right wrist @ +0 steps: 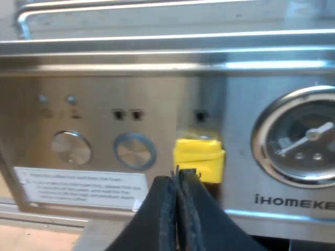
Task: Place mug into machine
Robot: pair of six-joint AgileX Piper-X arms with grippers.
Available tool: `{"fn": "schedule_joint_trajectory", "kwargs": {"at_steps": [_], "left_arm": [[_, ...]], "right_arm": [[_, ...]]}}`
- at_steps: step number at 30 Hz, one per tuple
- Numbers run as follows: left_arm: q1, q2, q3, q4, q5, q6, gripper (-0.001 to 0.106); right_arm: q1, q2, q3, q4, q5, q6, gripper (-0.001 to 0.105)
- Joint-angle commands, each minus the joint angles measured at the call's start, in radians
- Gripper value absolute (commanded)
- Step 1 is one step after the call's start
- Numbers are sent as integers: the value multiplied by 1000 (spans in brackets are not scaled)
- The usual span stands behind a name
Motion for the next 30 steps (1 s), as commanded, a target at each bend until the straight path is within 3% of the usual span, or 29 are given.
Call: {"fn": "schedule_joint_trajectory", "kwargs": {"at_steps": [1,8,17,22,26,28,30], "left_arm": [[-1,-8,-9,22,5,-10,83],[-1,-8,-9,22,27,-10,83],[-1,-8,-9,20,27,-8,83],[-1,-8,-15,-11,27,-8,83],[-1,-9,-66,8,27,-8,83],[-1,-9,-85,9,27,-8,83],[-1,-9,-103,12,19,-8,83]], "right_arm": [[-11,-8,-9,-7,10,-20,0],[-64,23,-19,-30,-46,-26,0],[-66,32,-24,-33,-39,-25,0],[-1,-12,-21,107,-41,-19,0],[59,-62,-4,275,-4,38,0],[62,-87,9,320,-24,92,0],[62,-131,23,362,-96,119,9]]}}
